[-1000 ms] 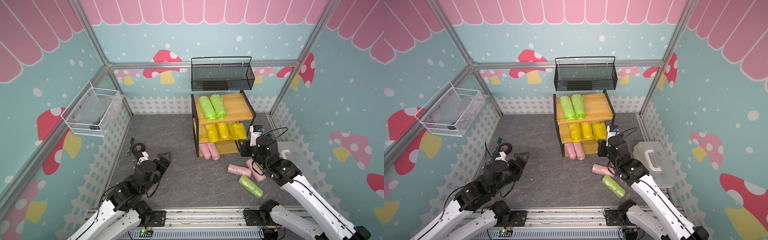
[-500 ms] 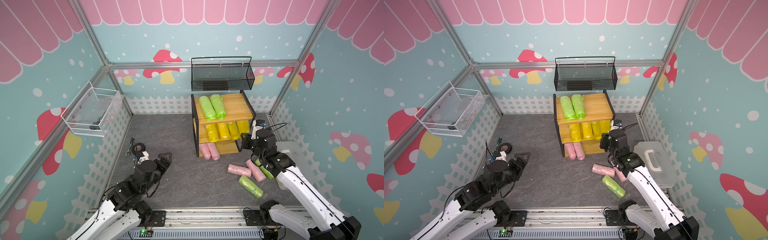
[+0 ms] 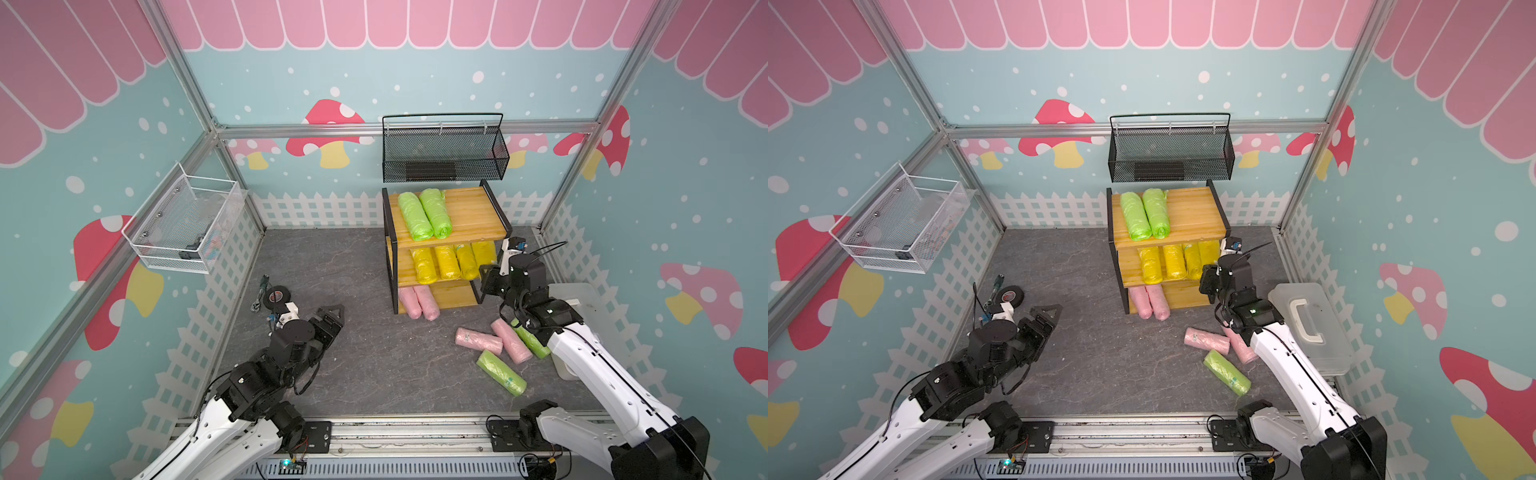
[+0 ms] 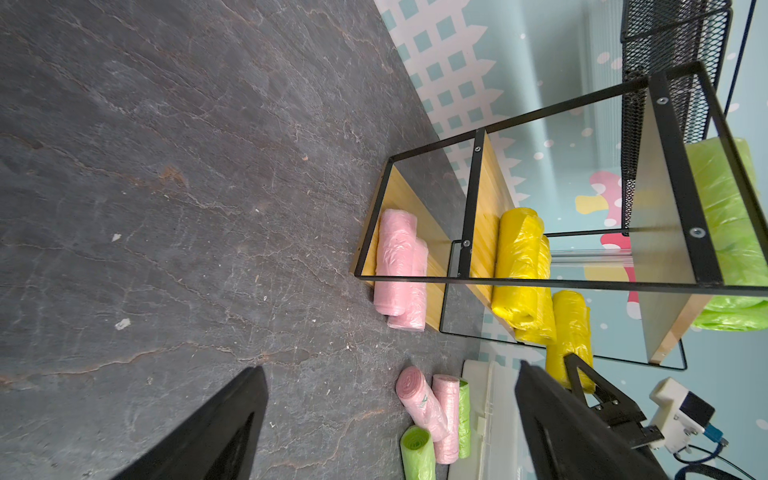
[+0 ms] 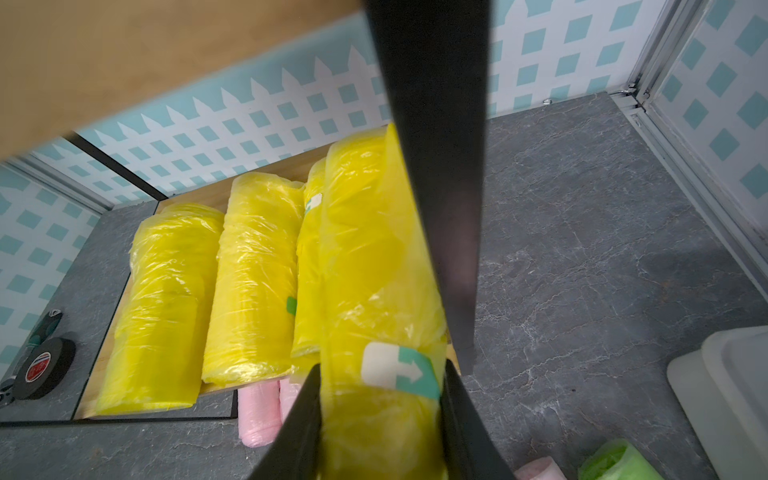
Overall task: Sort the rolls of trash bags by color and place them on the shelf
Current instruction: Place the roll of trash bags on the shelf.
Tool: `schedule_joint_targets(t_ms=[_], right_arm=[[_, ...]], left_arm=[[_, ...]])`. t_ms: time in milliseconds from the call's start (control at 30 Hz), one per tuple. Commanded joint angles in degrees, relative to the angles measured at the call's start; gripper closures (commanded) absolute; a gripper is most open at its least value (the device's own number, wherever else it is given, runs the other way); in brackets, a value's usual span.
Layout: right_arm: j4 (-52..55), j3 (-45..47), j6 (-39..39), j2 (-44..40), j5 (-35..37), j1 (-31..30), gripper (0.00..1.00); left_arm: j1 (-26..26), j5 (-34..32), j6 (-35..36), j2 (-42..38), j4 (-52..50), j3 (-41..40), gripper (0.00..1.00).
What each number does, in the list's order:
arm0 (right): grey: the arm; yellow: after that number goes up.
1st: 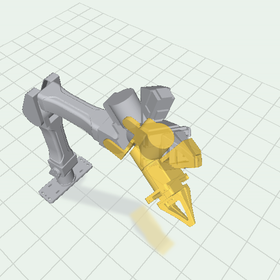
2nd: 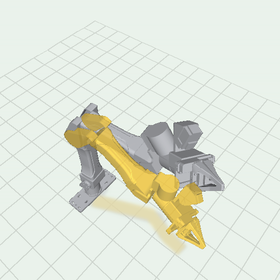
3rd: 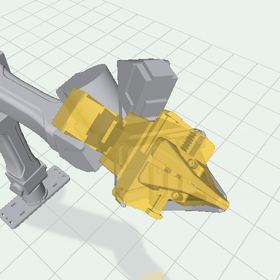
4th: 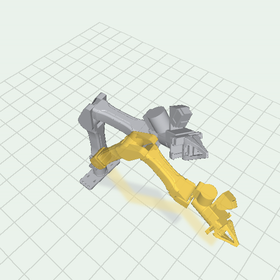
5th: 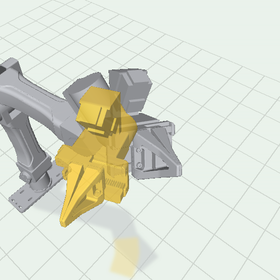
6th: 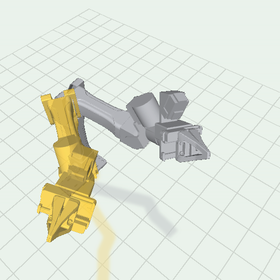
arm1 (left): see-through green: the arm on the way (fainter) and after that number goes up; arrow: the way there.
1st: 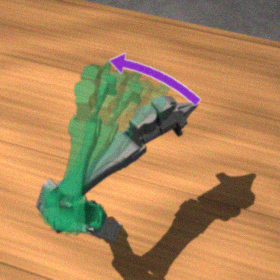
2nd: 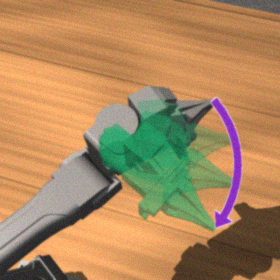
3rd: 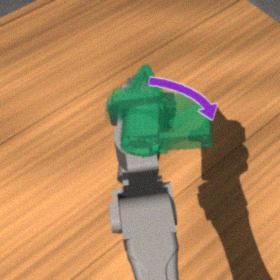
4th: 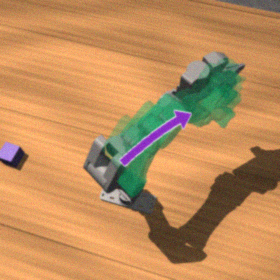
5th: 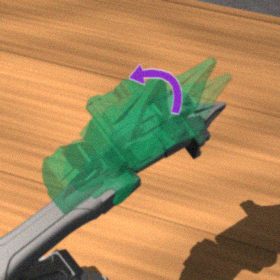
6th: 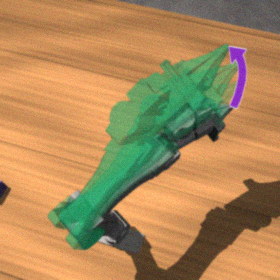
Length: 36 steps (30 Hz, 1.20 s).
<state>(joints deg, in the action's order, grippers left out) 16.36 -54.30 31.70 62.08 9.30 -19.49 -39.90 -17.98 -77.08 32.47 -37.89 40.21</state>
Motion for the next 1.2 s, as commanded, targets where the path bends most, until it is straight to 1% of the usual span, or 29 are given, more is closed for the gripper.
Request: schedule_joint_targets(t_ms=[0,367,733,867,1167], right_arm=[[-2.83,-0.24,-0.35,-0.12,-1.03,0.48,1.0],[-2.97,-0.53,-0.19,2.28,-3.63,1.02,1.0],[-2.24,-0.29,0.9,3.59,-4.33,1.34,1.0],[-2.13,-0.86,1.17,4.98,-5.71,1.6,0.95],[-1.95,-1.22,1.44,7.34,-7.25,1.9,0.94]], left_arm=[[-0.27,0.0,1.41,-0.17,-0.72,-0.47,0.04],[-0.27,0.37,1.41,-0.3,-0.78,-1.01,0.04],[-0.22,0.05,1.49,-0.79,-1.07,-1.4,0.04],[-0.27,0.31,1.5,-0.5,-1.13,-1.58,0.05],[-0.26,0.2,1.57,-1.0,-1.46,-1.8,0.04]])
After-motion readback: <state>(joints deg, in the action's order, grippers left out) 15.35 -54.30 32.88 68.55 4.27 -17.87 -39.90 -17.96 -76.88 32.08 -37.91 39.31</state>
